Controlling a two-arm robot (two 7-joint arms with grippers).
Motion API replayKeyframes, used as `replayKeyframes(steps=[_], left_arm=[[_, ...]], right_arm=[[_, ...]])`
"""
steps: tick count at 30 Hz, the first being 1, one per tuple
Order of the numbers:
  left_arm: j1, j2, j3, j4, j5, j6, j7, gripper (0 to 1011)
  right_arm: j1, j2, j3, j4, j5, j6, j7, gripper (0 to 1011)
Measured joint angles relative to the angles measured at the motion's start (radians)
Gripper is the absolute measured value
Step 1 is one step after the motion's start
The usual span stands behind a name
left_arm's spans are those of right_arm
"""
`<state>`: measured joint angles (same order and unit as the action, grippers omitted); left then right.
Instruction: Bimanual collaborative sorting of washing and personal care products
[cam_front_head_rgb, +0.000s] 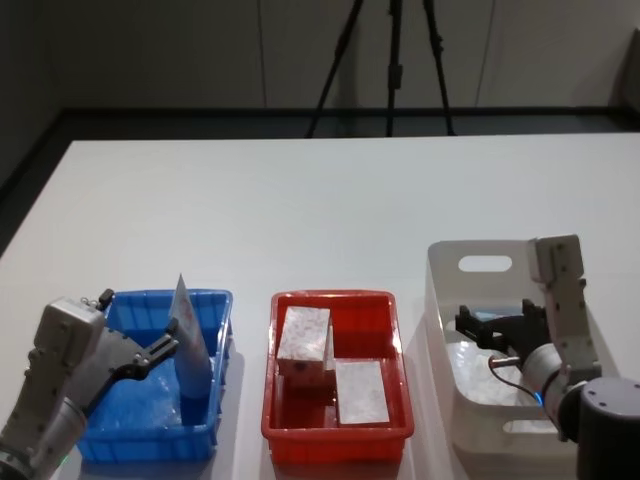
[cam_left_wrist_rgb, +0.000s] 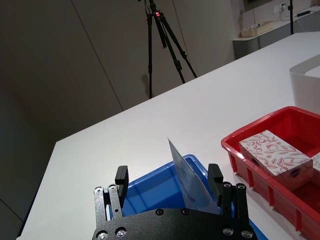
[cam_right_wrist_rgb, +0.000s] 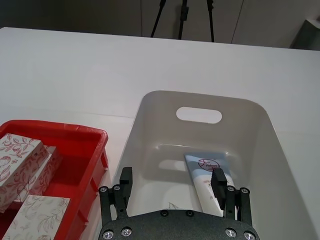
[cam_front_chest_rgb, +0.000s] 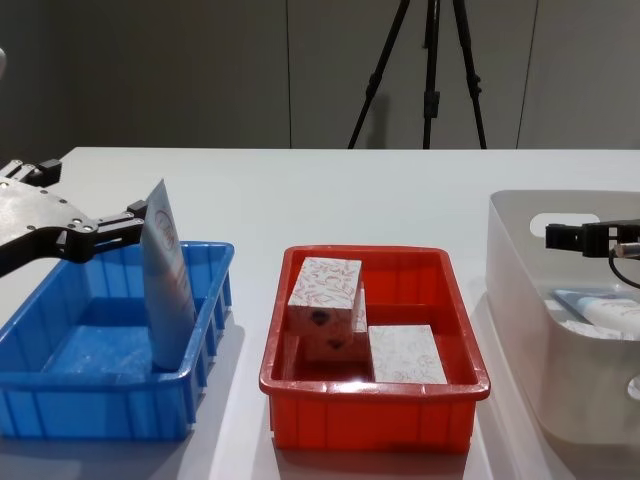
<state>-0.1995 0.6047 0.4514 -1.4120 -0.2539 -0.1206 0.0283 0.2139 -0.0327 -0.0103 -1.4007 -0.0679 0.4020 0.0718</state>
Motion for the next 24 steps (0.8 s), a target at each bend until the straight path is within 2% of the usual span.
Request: replayKeyframes(steps=[13, 18, 24], left_arm=[[0.0, 0.0, 0.0, 0.0, 0.0, 0.0, 0.0, 1001], [0.0, 0.0, 0.0, 0.0, 0.0, 0.0, 0.0, 1001], [0.0, 0.0, 0.0, 0.0, 0.0, 0.0, 0.0, 1002]], right_arm=[[-0.042, 0.055, -0.041, -0.051, -0.039, -0.107, 0.029, 1001], [-0.064, 0.087, -0.065, -0.066, -0.057, -0.168, 0.043, 1001], [-0.063, 0.084, -0.064, -0.066, -0.057, -0.164, 0.042, 1001]])
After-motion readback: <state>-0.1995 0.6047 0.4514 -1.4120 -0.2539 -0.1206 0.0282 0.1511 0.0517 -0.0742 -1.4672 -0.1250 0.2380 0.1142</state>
